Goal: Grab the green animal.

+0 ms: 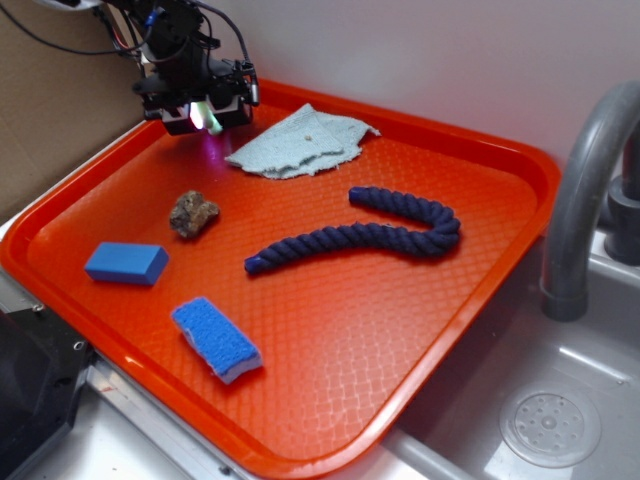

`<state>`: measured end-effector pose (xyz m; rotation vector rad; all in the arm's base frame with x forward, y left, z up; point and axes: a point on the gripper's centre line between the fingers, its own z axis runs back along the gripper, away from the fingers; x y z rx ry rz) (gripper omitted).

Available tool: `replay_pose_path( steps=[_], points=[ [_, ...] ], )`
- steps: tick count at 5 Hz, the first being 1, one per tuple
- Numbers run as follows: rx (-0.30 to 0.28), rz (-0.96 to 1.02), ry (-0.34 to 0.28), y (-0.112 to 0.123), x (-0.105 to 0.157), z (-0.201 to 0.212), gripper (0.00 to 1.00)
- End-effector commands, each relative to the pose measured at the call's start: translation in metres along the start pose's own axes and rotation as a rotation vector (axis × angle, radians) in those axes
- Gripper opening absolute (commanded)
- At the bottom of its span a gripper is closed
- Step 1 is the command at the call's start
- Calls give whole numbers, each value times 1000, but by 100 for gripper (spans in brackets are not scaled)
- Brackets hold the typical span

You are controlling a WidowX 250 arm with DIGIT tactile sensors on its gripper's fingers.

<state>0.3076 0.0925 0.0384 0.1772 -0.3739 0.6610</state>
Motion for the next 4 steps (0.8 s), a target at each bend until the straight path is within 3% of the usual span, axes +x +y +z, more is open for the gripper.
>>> replay_pose_path(
  steps=[1, 2, 3, 4],
  points=[
    [-68, -239, 223, 5, -28, 93, 0],
    [-87, -497, 367, 3, -41, 144, 0],
    [-182, -682, 334, -17, -51, 185, 0],
    [-279, -732, 261, -40, -46, 217, 0]
  ],
)
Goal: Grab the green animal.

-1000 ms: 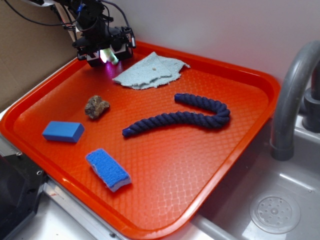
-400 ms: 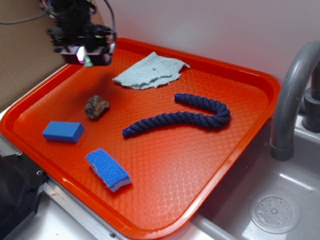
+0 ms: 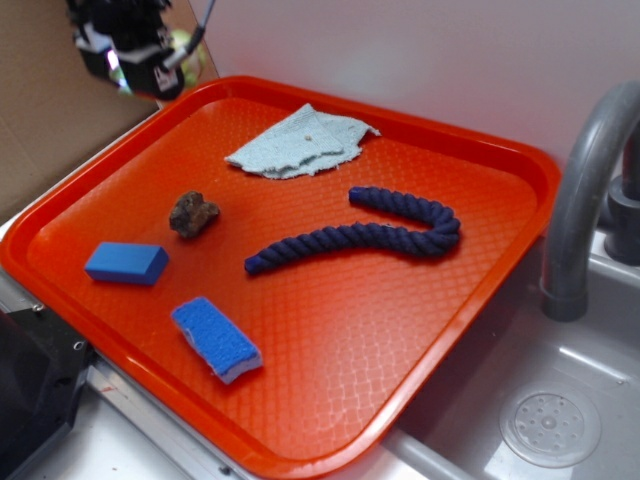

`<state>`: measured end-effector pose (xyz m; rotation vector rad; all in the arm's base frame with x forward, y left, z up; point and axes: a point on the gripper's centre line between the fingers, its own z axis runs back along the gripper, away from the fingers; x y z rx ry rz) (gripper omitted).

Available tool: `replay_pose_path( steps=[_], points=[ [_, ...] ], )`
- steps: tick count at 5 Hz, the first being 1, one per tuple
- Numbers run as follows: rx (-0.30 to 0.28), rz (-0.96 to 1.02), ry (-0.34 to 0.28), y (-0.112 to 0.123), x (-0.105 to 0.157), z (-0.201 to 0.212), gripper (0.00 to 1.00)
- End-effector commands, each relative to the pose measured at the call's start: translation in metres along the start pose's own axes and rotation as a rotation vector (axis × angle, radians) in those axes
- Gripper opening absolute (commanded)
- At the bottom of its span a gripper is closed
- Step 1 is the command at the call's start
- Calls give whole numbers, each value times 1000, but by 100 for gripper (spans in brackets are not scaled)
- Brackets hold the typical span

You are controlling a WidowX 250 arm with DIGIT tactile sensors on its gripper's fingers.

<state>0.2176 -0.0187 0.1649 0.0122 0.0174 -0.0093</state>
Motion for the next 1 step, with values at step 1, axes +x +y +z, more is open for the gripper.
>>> replay_pose_path(
  steps=[1],
  points=[
    [-62, -35, -266, -8, 30, 70, 0]
  ],
)
